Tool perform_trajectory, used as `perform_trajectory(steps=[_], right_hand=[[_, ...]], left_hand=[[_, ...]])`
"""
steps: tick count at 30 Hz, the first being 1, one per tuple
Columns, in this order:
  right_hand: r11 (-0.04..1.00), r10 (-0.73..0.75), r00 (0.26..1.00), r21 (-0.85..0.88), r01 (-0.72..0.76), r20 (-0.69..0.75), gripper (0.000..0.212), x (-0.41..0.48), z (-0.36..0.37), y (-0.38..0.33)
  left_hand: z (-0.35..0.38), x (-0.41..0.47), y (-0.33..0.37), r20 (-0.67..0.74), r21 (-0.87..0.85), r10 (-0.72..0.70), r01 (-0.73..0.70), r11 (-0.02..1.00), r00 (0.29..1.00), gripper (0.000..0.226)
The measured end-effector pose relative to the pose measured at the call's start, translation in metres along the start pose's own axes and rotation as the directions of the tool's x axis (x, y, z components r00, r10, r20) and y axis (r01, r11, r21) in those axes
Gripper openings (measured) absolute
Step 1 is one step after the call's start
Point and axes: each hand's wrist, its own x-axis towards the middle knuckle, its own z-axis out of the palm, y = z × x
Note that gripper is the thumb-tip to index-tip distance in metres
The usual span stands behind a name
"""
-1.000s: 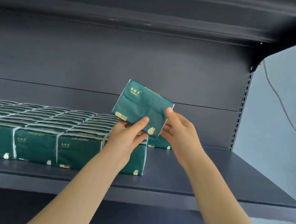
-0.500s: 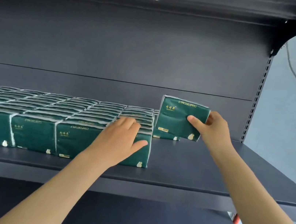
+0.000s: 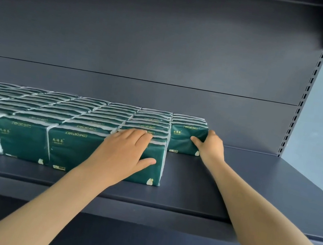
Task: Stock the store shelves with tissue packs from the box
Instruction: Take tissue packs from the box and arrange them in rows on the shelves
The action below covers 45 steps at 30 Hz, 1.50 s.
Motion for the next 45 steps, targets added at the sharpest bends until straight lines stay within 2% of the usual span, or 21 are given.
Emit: perform_trajectory(steps=[7,11,14,17,19,21,23,25,34,37,45], right_hand=[[1.000,0.004,1.000,-0.028,-0.003,0.031,0.041,0.003,-0.001,0.005],[0.994,0.040,0.994,-0.104,-0.029,0.099,0.039,-0.005,-0.013,0.003],[0.980,0.088,0.994,-0.182,-0.074,0.068,0.043,-0.021,-0.030,0.000],[0.957,0.084,0.989,-0.286,-0.047,0.118,0.044,-0.042,-0.053,-0.010],[0.930,0.063,0.976,-0.367,0.018,0.207,0.041,-0.060,-0.072,-0.023],[0.860,0.045,0.951,-0.495,0.119,0.307,0.044,-0.080,-0.090,-0.039],[0.762,0.042,0.936,-0.617,0.195,0.349,0.054,-0.105,-0.106,-0.060],[0.706,0.038,0.938,-0.673,0.219,0.344,0.056,-0.134,-0.121,-0.083],[0.578,-0.082,0.949,-0.762,0.294,0.304,0.044,-0.242,-0.140,-0.186],[0.581,-0.153,0.939,-0.740,0.338,0.309,0.043,-0.267,-0.144,-0.212],[0.610,-0.218,0.917,-0.687,0.396,0.335,0.046,-0.347,-0.159,-0.255]], left_hand=[[-0.004,0.001,0.000,0.087,0.006,0.005,-0.005,1.000,0.996,0.060],[-0.014,0.000,0.004,0.077,-0.028,-0.003,0.005,1.000,0.997,0.061],[-0.021,0.003,0.003,0.189,-0.002,0.012,-0.012,1.000,0.982,0.058],[-0.040,0.007,-0.001,0.289,-0.061,0.000,0.019,0.998,0.957,0.058],[-0.057,0.005,-0.007,0.288,-0.104,-0.031,0.063,0.993,0.957,0.058],[-0.079,-0.002,-0.016,0.264,-0.124,-0.069,0.104,0.987,0.962,0.056],[-0.102,-0.014,-0.029,0.264,-0.115,-0.096,0.130,0.985,0.960,0.055],[-0.124,-0.030,-0.045,0.282,-0.065,-0.122,0.146,0.987,0.952,0.054],[-0.207,-0.104,-0.095,0.301,0.080,-0.167,0.150,0.985,0.939,0.052],[-0.237,-0.128,-0.103,0.295,0.131,-0.182,0.149,0.980,0.938,0.052],[-0.313,-0.201,-0.099,0.250,0.168,-0.250,0.213,0.963,0.935,0.051]])
